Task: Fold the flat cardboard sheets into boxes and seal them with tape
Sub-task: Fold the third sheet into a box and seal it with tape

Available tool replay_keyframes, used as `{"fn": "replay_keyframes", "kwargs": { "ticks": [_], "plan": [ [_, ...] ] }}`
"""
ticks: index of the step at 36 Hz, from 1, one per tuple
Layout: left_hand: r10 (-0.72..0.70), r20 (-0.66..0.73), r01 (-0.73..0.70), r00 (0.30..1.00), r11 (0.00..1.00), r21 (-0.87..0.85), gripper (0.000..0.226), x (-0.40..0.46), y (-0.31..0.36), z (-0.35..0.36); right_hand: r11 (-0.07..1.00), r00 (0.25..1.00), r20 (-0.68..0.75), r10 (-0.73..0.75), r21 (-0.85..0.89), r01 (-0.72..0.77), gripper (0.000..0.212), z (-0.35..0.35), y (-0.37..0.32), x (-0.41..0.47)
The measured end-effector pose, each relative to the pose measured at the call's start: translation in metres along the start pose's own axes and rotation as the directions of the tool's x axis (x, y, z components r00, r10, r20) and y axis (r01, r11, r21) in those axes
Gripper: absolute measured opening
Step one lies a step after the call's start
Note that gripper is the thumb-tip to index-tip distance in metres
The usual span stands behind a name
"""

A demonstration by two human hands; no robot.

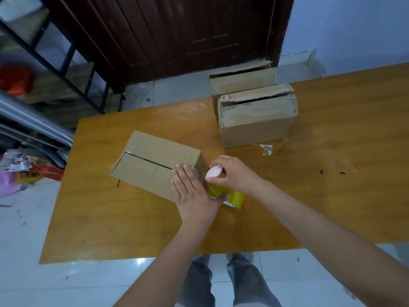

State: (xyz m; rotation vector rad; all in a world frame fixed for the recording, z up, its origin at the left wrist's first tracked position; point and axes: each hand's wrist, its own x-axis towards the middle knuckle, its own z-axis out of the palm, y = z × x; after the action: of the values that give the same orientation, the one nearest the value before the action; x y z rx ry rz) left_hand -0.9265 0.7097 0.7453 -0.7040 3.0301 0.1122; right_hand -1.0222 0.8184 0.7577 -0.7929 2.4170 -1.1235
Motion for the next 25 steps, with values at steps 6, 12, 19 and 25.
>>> {"fn": "replay_keyframes", "kwargs": {
  "ticks": [6,12,19,25],
  "plan": [
    [0.002,0.022,-0.002,1.0,1.0,-0.004,0.134,-0.005,0.001,-0.005,0.976,0.932,-0.302,0.203,0.14,-0.167,0.031,-0.001,0.015,0.004],
    [0.002,0.067,-0.002,0.998,1.0,0.002,0.132,-0.005,0.001,-0.009,0.872,0.879,-0.263,0.398,-0.189,-0.452,0.035,0.003,0.071,-0.024],
    [-0.015,0.107,0.012,0.994,1.0,0.025,0.131,-0.005,0.005,-0.015,0.811,0.854,-0.261,0.45,-0.282,-0.513,0.045,0.012,0.067,-0.029],
    [-0.018,0.106,0.017,0.994,1.0,0.004,0.132,-0.005,0.006,-0.017,0.88,0.94,0.053,0.338,0.336,-0.336,0.038,0.031,0.003,-0.017]
  ]
}}
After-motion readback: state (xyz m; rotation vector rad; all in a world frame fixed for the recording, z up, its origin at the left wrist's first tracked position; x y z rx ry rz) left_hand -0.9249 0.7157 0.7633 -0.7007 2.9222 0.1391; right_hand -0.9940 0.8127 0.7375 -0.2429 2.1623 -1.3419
